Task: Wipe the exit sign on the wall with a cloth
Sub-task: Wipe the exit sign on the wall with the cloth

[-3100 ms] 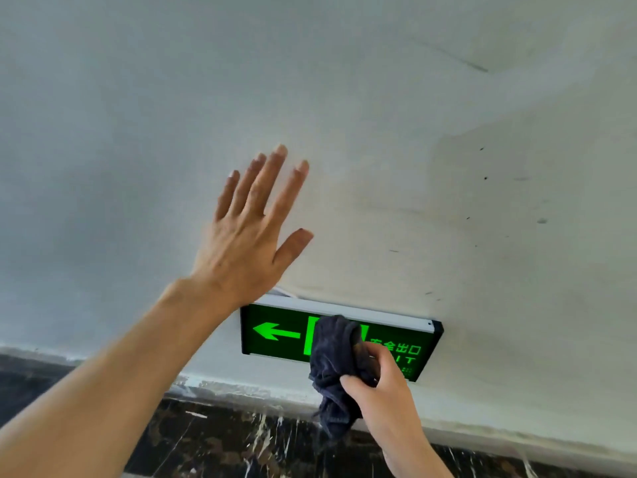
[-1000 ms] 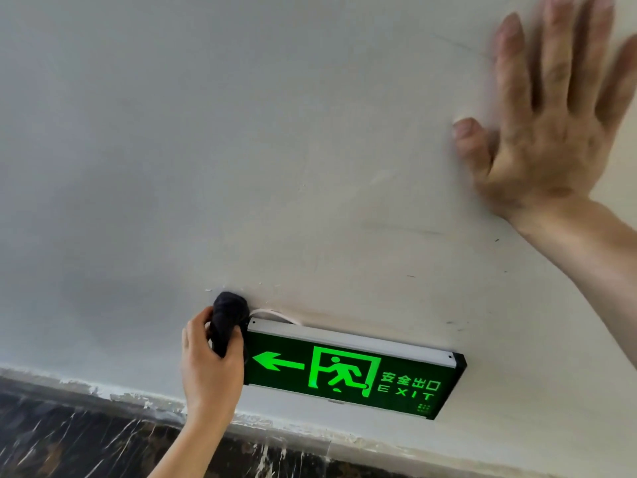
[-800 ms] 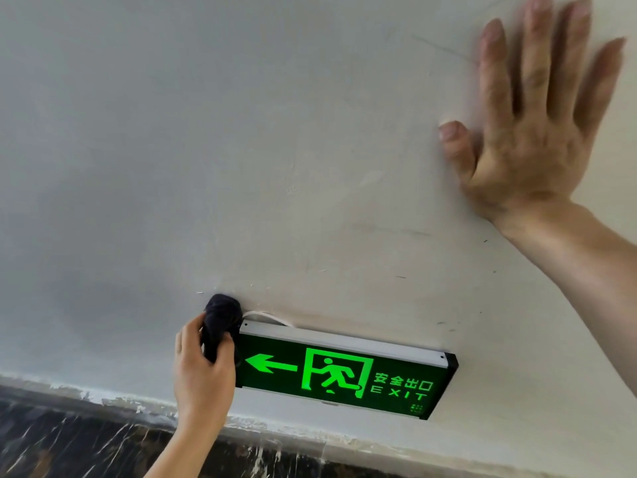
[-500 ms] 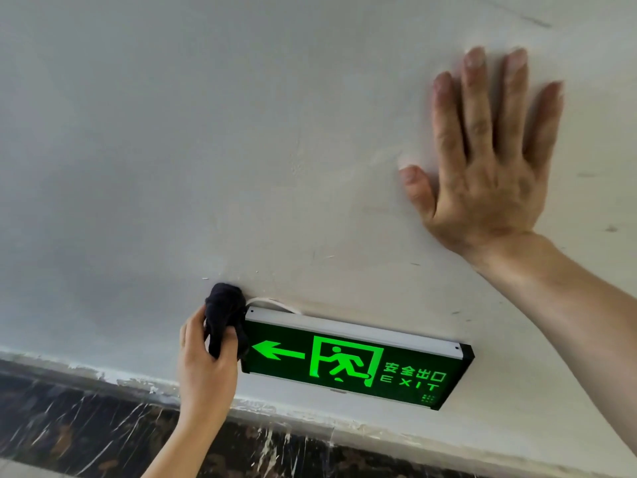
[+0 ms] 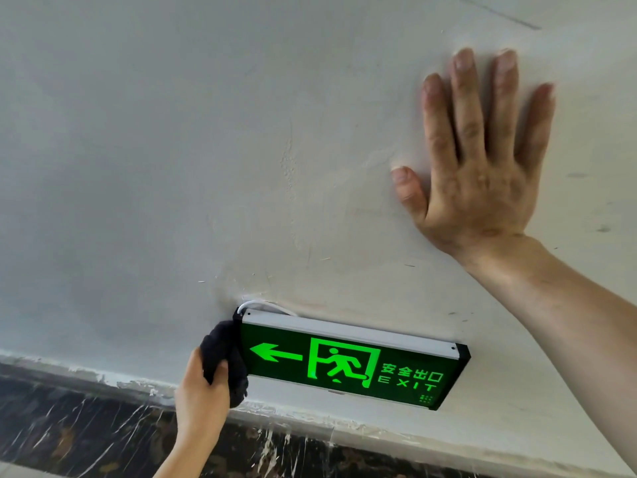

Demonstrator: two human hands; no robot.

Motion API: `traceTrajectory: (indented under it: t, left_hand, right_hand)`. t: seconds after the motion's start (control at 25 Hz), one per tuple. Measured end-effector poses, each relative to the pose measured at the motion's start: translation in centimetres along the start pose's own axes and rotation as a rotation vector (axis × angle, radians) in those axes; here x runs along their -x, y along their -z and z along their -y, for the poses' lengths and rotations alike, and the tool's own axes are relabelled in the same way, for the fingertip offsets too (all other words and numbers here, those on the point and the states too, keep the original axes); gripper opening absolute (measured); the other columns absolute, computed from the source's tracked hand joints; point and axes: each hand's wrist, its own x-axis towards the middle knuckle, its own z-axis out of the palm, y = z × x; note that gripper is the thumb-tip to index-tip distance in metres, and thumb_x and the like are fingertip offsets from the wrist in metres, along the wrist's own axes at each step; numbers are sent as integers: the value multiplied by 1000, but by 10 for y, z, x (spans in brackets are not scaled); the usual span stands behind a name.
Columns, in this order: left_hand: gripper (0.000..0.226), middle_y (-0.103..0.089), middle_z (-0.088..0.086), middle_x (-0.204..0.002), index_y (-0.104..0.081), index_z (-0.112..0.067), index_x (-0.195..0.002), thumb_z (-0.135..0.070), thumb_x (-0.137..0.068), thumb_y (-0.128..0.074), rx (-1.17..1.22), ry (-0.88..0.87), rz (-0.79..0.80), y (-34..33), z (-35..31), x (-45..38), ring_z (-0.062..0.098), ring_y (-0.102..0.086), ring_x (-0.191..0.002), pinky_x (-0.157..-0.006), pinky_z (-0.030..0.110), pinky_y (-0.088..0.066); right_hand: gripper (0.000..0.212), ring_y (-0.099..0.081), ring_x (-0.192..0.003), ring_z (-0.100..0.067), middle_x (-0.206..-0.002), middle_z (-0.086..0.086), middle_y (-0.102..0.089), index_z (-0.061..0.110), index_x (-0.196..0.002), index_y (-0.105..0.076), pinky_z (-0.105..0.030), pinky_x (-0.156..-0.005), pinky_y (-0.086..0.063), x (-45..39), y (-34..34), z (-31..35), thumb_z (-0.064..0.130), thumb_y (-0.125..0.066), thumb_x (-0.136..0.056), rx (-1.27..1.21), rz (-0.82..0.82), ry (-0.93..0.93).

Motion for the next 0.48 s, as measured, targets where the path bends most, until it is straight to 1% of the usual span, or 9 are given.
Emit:
traceTrajectory:
  t: [0.04, 0.08, 0.12, 0.2, 0.24, 0.32, 0.36, 0.4, 0.48]
  left_hand:
    - [32, -66, -13, -69, -55, -30, -113, -5, -94, -50, -15, 24, 9, -3, 8, 1, 6, -64, -63, -45, 15, -43]
    - [34, -66, -14, -71, -54, -31, -116, -6, -94, -49, -44, 46, 15, -6, 15, 2, 6, -62, -64, -49, 21, -45]
    - [36, -65, -15, -77, -53, -30, -120, -6, -94, -49, -74, 69, 24, -8, 21, 2, 6, -60, -68, -56, 29, -44]
    - [36, -63, -3, -85, -53, -25, -124, -5, -94, -49, -112, 146, 49, -12, 30, 3, 17, -58, -74, -66, 36, -42]
    - [36, -62, 3, -88, -54, -20, -124, -4, -92, -50, -115, 214, 40, -15, 33, 5, 22, -57, -77, -70, 38, -43]
    - [36, -63, 13, -98, -56, -16, -122, -2, -88, -51, -66, 361, -56, -16, 37, 11, 32, -56, -89, -81, 44, -44]
    - [37, -64, 16, -104, -57, -16, -120, -2, -86, -51, -18, 402, -125, -14, 37, 14, 35, -57, -96, -87, 47, -44]
    - [36, -63, 16, -108, -56, -18, -118, -3, -86, -52, 50, 397, -192, -11, 32, 18, 34, -56, -99, -90, 48, -43]
    - [33, -62, 6, -105, -51, -25, -115, -6, -88, -54, 199, 283, -266, -5, 12, 22, 28, -56, -96, -86, 44, -41]
  right_hand:
    - [71, -24, -141, -42, -154, -15, -34, 13, -152, -25, -59, -114, -12, 0, 0, 0, 53, -33, -94, 2, 1, 2]
    - [71, -25, -140, -42, -154, -15, -35, 13, -152, -25, -59, -114, -12, -1, 0, 0, 53, -33, -94, 0, 0, 3]
    - [71, -25, -140, -42, -154, -15, -35, 13, -151, -25, -60, -114, -12, -1, -1, 0, 53, -33, -94, -8, -3, 3]
    - [70, -26, -139, -43, -153, -15, -36, 13, -151, -25, -60, -114, -12, -3, -1, 0, 53, -33, -94, -25, -2, 0]
    - [70, -27, -139, -43, -153, -15, -36, 14, -151, -26, -61, -114, -12, -3, -1, -1, 53, -32, -94, -30, 1, -3]
    - [69, -27, -139, -42, -153, -15, -36, 14, -151, -27, -61, -113, -14, -4, 1, -1, 54, -32, -94, -30, 8, -8]
    - [69, -28, -139, -42, -153, -15, -37, 14, -151, -27, -61, -113, -15, -4, 2, -1, 54, -32, -94, -29, 8, -8]
    - [69, -29, -139, -42, -153, -14, -38, 14, -150, -28, -61, -112, -15, -3, 2, 0, 53, -32, -94, -31, 4, -7]
    - [69, -29, -139, -42, -153, -14, -38, 14, -150, -28, -61, -112, -15, -4, 3, 2, 53, -33, -94, -40, -4, -4]
